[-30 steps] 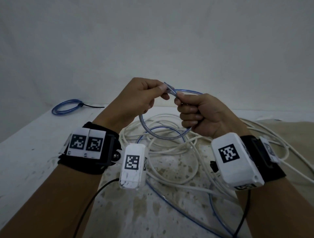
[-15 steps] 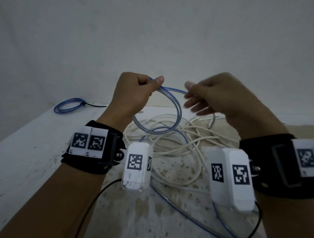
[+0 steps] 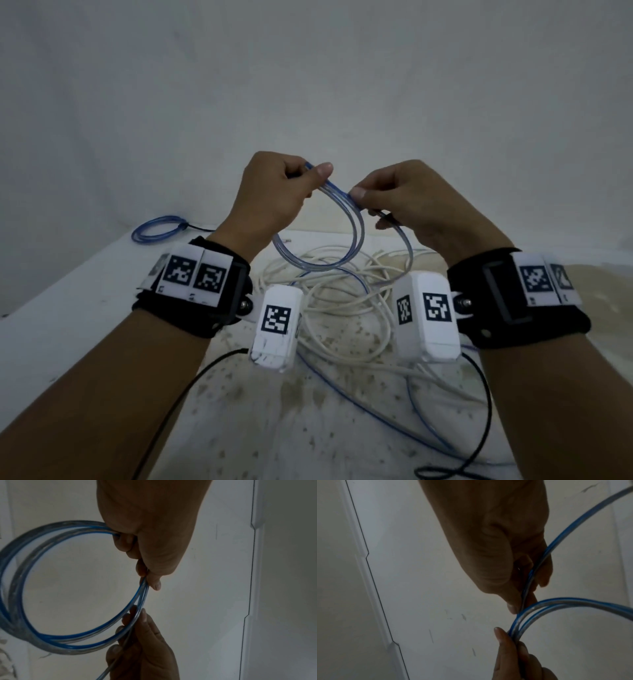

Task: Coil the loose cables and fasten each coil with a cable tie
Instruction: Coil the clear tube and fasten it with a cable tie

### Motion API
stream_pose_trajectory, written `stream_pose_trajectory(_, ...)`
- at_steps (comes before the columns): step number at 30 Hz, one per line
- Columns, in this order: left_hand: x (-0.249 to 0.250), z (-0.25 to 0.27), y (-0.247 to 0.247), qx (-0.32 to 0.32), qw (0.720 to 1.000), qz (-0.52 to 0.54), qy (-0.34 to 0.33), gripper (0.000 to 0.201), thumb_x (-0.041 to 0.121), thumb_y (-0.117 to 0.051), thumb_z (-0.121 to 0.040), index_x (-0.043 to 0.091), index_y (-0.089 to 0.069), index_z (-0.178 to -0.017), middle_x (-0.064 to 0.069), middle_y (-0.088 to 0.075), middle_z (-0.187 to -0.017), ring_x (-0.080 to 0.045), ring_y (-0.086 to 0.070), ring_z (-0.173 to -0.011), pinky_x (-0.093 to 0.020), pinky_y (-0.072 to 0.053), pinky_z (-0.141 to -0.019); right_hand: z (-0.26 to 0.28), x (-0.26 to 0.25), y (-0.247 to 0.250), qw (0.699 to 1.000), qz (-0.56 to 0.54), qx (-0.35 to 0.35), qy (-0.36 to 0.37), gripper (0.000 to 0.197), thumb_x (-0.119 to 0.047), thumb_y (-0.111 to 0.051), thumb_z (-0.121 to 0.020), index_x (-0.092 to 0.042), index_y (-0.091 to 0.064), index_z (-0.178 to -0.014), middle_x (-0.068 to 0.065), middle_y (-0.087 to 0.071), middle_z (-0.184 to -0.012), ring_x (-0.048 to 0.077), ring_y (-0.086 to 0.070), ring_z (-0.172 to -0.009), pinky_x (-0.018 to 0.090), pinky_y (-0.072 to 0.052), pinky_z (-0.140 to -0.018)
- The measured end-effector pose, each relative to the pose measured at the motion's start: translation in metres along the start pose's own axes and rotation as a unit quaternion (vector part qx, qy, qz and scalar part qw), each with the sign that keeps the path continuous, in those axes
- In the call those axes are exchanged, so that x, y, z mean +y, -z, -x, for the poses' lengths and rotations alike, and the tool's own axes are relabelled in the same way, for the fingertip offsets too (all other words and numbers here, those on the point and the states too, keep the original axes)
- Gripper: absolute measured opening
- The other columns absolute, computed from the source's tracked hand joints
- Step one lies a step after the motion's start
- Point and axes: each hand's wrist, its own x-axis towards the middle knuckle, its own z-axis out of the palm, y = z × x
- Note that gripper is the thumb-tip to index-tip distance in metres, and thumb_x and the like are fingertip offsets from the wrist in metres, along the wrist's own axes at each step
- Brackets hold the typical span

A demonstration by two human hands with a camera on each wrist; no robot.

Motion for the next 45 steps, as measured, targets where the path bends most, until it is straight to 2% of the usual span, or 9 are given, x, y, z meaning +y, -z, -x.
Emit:
stream_pose_trajectory(6, 0.051, 0.007, 0.025, -0.031, 0.999, 0.013, -0.026, 0.037, 0.031, -0.067, -0.092, 0.007, -0.068, -0.065, 0.013, -0.044, -0.042, -0.003, -0.036, -0.043, -0.013, -0.031, -0.05, 0.016, -0.038, 0.014, 0.99, -0.121, -0.074, 0.015, 0.023, -0.026, -0.074, -0.083, -0.01, -0.067, -0.068, 0.01, -0.065, -0.076, 0.02, -0.062, -0.076, 0.041, -0.055, -0.087)
stream_pose_trajectory(10, 0.082, 0.007, 0.034, -0.04, 0.997, 0.003, -0.062, 0.037, 0.032, -0.069, -0.091, 0.003, -0.069, -0.068, 0.012, -0.041, -0.042, -0.005, -0.033, -0.042, -0.014, -0.031, -0.048, 0.027, -0.052, 0.011, 0.939, -0.299, -0.17, -0.024, 0.028, -0.027, -0.06, -0.086, -0.004, -0.063, -0.102, 0.017, -0.068, -0.111, 0.027, -0.066, -0.102, 0.051, -0.05, -0.1)
stream_pose_trajectory(15, 0.102, 0.009, 0.037, -0.066, 0.993, -0.023, -0.096, 0.032, 0.03, -0.068, -0.091, 0.002, -0.076, -0.079, -0.007, -0.054, -0.058, -0.004, -0.04, -0.044, -0.011, -0.032, -0.048, 0.042, -0.064, 0.014, 0.903, -0.352, -0.239, -0.053, 0.029, -0.024, -0.041, -0.099, -0.004, -0.061, -0.101, 0.006, -0.057, -0.067, 0.016, -0.053, -0.055, 0.036, -0.057, -0.068)
stream_pose_trajectory(21, 0.101, 0.012, 0.028, -0.057, 0.996, -0.023, -0.059, 0.035, 0.033, -0.068, -0.091, 0.002, -0.074, -0.077, -0.009, -0.047, -0.058, -0.006, -0.033, -0.044, -0.016, -0.03, -0.046, 0.048, -0.066, 0.011, 0.922, -0.337, -0.173, -0.076, 0.031, -0.026, -0.034, -0.104, -0.013, -0.054, -0.085, -0.006, -0.028, -0.056, 0.009, -0.022, -0.047, 0.023, -0.025, -0.049)
stream_pose_trajectory(26, 0.096, 0.013, 0.022, -0.036, 0.996, -0.052, -0.057, 0.034, 0.037, -0.068, -0.09, 0.009, -0.073, -0.071, -0.021, -0.05, -0.061, -0.012, -0.037, -0.05, -0.026, -0.033, -0.051, 0.052, -0.057, 0.004, 0.939, -0.321, -0.108, -0.056, 0.039, -0.027, -0.037, -0.106, -0.001, -0.066, -0.108, 0.001, -0.046, -0.061, 0.014, -0.04, -0.051, 0.027, -0.045, -0.056)
stream_pose_trajectory(31, 0.088, 0.012, 0.018, -0.009, 0.993, -0.094, -0.074, 0.033, 0.038, -0.069, -0.089, 0.011, -0.074, -0.07, -0.006, -0.052, -0.053, -0.008, -0.039, -0.046, -0.024, -0.035, -0.052, 0.054, -0.053, 0.009, 0.95, -0.289, -0.11, -0.046, 0.038, -0.021, -0.037, -0.106, 0.003, -0.063, -0.12, 0.018, -0.073, -0.097, 0.027, -0.071, -0.083, 0.044, -0.052, -0.093)
stream_pose_trajectory(36, 0.084, 0.009, 0.012, 0.007, 0.986, -0.135, -0.096, 0.036, 0.04, -0.067, -0.09, 0.01, -0.074, -0.072, 0.003, -0.05, -0.048, -0.009, -0.04, -0.045, -0.025, -0.034, -0.053, 0.049, -0.055, 0.0, 0.977, -0.201, -0.065, -0.032, 0.034, -0.035, -0.044, -0.104, -0.01, -0.059, -0.087, 0.003, -0.056, -0.064, 0.016, -0.049, -0.052, 0.034, -0.053, -0.062)
stream_pose_trajectory(41, 0.074, 0.01, 0.009, 0.015, 0.988, -0.153, -0.028, 0.045, 0.055, -0.057, -0.092, 0.016, -0.063, -0.114, 0.0, -0.063, -0.107, -0.014, -0.058, -0.096, -0.032, -0.046, -0.085, 0.034, -0.046, -0.006, 0.946, -0.313, 0.068, -0.041, 0.032, -0.029, -0.043, -0.105, -0.015, -0.051, -0.078, -0.008, -0.03, -0.048, 0.009, -0.023, -0.041, 0.028, -0.03, -0.052)
stream_pose_trajectory(45, 0.08, 0.041, 0.005, 0.023, 0.987, -0.158, -0.003, 0.05, 0.046, -0.046, -0.1, 0.015, -0.053, -0.062, 0.002, -0.054, -0.058, -0.02, -0.053, -0.061, -0.033, -0.041, -0.064, 0.024, -0.042, 0.002, 0.879, -0.43, 0.198, -0.055, 0.034, -0.029, -0.04, -0.106, -0.014, -0.048, -0.077, -0.006, -0.03, -0.049, 0.01, -0.024, -0.04, 0.027, -0.031, -0.049)
